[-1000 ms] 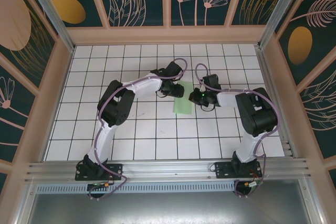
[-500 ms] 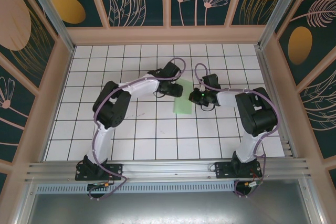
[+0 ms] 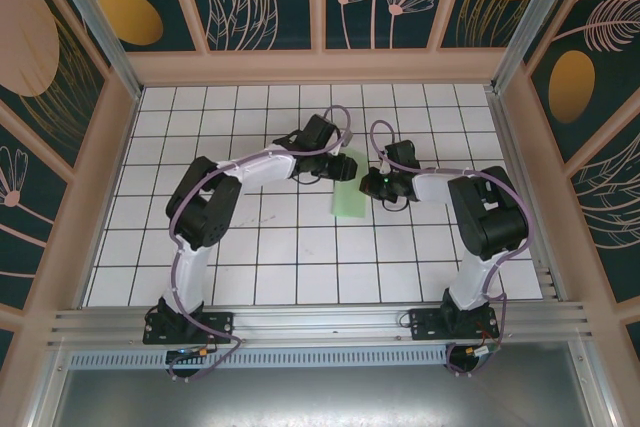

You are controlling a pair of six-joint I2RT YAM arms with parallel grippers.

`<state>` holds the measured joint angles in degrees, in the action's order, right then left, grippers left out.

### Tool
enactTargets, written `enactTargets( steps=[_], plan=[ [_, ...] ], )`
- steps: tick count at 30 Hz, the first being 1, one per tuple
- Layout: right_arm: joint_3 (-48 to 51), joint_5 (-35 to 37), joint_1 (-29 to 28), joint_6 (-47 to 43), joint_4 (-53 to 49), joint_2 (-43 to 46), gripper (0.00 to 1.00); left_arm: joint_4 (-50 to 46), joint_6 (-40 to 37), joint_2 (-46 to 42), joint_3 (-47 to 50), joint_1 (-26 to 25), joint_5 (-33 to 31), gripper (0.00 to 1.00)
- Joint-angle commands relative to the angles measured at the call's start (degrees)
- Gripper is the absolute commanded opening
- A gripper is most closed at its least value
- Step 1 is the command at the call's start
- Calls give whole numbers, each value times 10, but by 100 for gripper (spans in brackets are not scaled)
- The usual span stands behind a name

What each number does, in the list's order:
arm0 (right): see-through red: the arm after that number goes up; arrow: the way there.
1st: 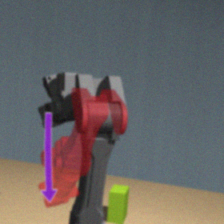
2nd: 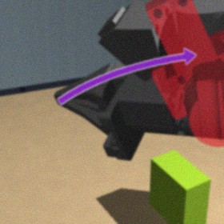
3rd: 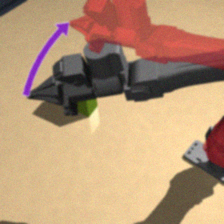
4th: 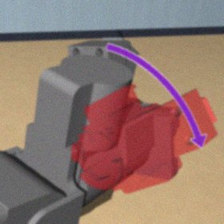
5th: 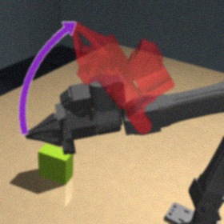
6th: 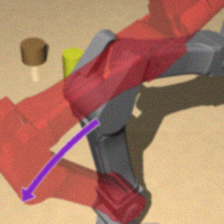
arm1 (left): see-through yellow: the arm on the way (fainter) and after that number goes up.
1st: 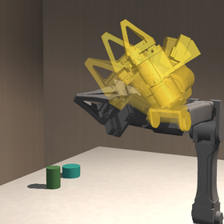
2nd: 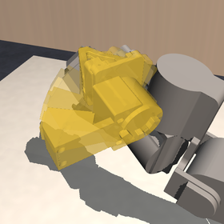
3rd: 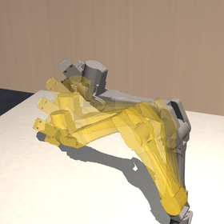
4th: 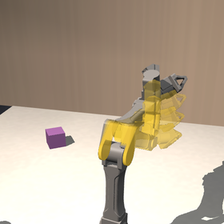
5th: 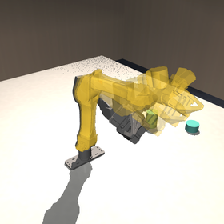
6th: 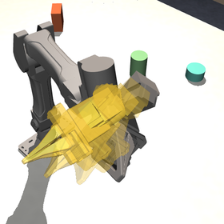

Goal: Fold a paper plane with a square sheet of paper (fold left side to right side)
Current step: Hold the square sheet of paper at the center of the table, then first fold the square sheet of paper in half at the center of the table.

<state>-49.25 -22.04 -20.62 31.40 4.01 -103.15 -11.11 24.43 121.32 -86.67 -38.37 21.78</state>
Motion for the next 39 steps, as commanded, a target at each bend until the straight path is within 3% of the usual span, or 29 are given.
enactTargets(
  steps=[1,19,32,39],
  plan=[
    [3,31,-8,-14,-53,-30,2,18,6,22,8,-1,20,37],
    [2,44,-9,-34,-88,-35,1,15,-6,39,60,8,-35,35],
    [3,41,-9,-35,-87,-32,1,37,-9,-36,136,53,-45,34],
    [1,39,-10,-33,-85,-29,1,126,14,-90,166,43,-5,26]
  ],
)
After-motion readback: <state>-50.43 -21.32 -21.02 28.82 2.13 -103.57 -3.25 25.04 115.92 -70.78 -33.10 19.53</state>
